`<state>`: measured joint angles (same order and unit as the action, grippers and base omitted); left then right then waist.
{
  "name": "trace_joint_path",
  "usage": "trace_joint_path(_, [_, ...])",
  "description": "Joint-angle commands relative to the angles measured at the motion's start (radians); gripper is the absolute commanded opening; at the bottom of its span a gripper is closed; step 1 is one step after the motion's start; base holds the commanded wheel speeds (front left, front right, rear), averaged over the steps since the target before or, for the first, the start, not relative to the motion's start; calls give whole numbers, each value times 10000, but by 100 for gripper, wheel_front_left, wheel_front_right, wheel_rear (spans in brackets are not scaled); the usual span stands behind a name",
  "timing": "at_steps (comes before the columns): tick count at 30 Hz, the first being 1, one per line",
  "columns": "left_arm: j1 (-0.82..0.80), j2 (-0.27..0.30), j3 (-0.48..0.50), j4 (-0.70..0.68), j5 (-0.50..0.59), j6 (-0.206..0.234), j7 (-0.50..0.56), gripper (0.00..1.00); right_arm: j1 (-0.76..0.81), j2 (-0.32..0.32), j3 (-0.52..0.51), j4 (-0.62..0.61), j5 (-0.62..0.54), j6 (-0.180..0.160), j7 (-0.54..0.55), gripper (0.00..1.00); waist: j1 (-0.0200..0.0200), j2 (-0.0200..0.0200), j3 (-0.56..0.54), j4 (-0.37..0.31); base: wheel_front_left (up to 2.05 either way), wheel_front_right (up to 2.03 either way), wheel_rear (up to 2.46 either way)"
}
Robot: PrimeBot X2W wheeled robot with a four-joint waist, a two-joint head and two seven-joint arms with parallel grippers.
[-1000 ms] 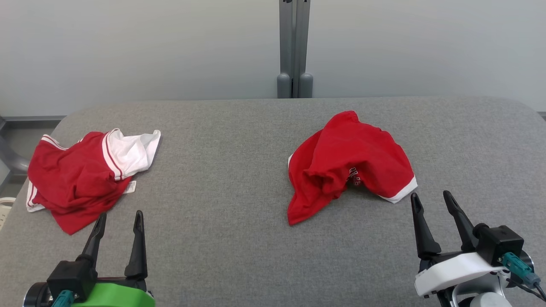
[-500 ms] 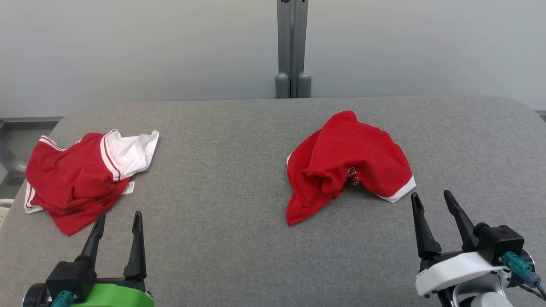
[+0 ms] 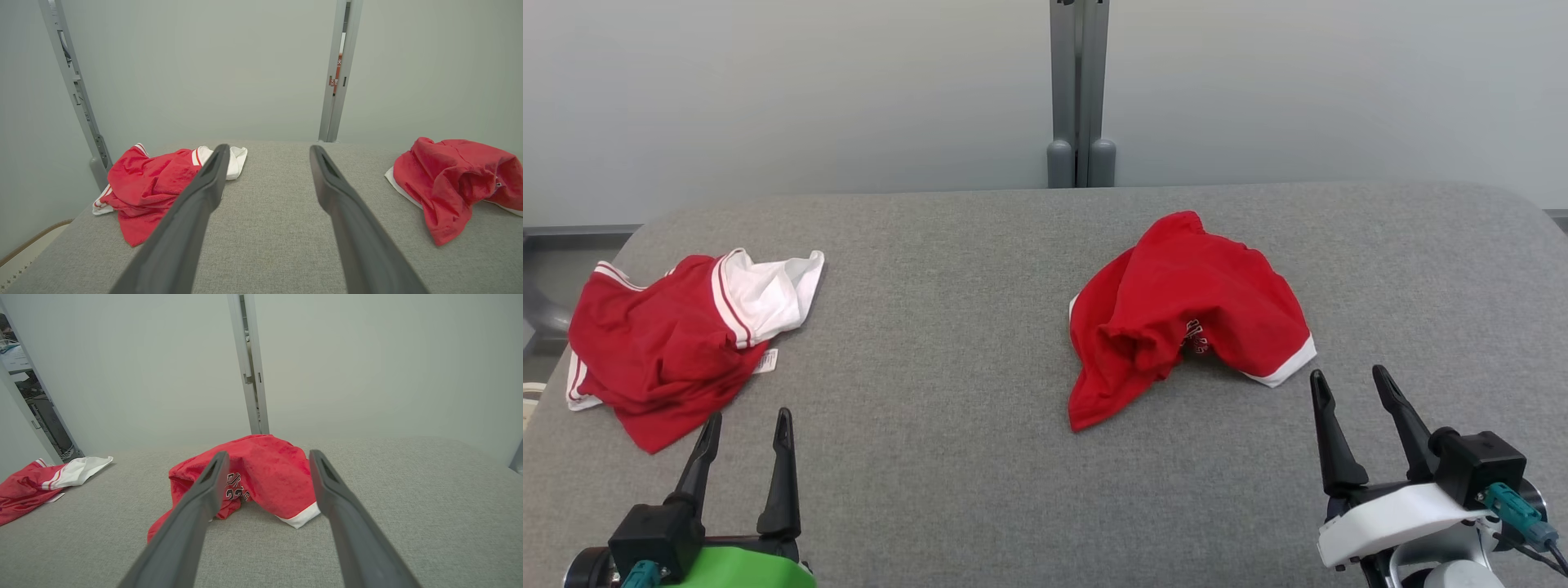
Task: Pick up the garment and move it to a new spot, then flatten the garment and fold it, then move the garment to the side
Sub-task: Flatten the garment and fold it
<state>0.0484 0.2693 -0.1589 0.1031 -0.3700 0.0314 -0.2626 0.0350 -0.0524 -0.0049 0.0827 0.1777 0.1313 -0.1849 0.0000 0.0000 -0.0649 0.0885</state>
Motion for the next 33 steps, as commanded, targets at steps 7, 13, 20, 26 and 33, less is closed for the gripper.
trace_joint_path(7, [93,12,40,-2,51,32,-32,100,24,-18,-19,79,0,-10,-37,100,0,0,21,-11,0,0,0])
trace_joint_path(13, [51,28,18,3,74,45,-33,100,-3,-23,-26,141,11,-10,-75,100,0,0,18,-11,0,0,0])
trace_joint_path(20, [58,25,19,2,74,97,-33,100,-56,-80,-119,308,23,-10,-93,100,0,0,57,8,0,0,0])
trace_joint_path(26, [-97,-35,-25,-59,139,154,-28,100,-844,-517,-78,600,-45,-10,33,100,0,0,349,38,0,0,0])
trace_joint_path(33, [-603,-254,-197,-155,219,167,-22,100,-2713,-1512,62,1357,-90,-10,234,100,0,0,1299,245,0,0,0])
